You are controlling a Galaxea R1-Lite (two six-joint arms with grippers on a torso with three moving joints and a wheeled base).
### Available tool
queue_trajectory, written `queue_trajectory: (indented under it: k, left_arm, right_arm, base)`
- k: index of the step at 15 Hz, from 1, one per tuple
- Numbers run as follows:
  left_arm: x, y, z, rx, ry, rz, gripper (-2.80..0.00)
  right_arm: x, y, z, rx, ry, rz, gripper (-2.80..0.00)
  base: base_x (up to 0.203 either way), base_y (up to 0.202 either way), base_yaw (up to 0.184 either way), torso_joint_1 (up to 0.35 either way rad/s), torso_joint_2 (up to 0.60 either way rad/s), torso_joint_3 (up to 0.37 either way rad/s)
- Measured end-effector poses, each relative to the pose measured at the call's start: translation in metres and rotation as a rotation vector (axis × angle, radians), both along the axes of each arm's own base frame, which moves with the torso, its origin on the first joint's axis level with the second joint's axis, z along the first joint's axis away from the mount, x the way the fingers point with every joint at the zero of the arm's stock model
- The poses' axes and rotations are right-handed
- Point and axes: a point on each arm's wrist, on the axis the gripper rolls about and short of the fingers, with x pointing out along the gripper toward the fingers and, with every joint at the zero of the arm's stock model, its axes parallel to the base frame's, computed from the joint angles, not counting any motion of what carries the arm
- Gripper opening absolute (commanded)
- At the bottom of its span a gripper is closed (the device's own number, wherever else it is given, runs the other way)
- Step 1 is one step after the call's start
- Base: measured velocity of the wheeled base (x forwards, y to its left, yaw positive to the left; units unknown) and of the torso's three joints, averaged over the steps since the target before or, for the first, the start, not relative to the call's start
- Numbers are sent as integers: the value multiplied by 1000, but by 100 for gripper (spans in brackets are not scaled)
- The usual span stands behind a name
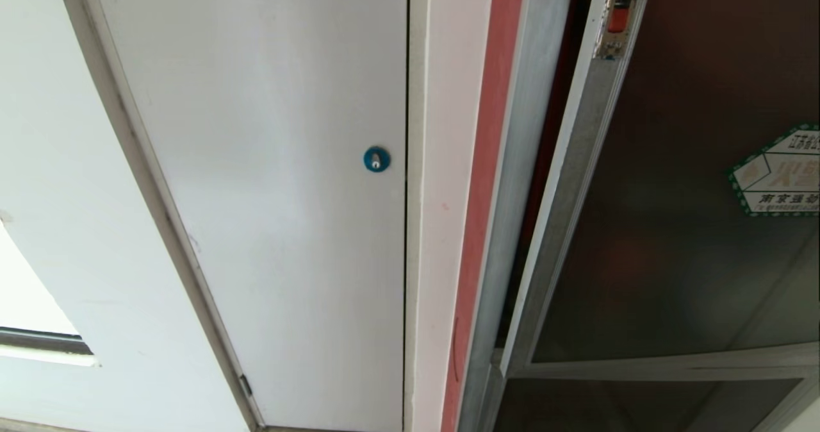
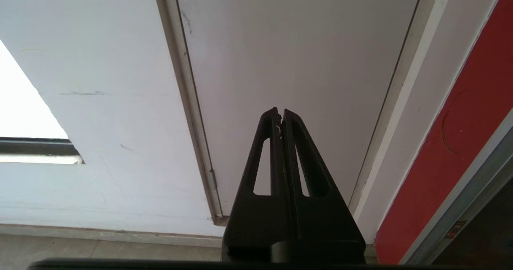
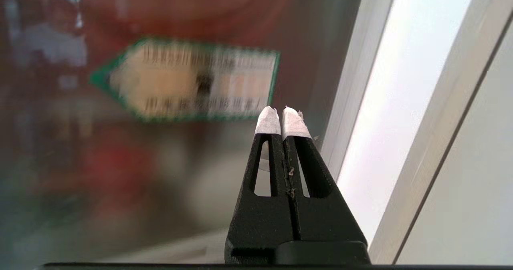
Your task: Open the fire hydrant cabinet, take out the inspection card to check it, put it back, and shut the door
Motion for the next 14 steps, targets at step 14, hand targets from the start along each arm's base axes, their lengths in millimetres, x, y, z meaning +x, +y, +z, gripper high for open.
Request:
queue_trajectory:
  k: [14]
  left_arm:
    - [0, 0, 0, 0, 0, 0, -280]
  right_arm:
    - [34, 10, -163, 171, 151, 428, -280]
  base:
    - [0, 0, 0, 0, 0, 0]
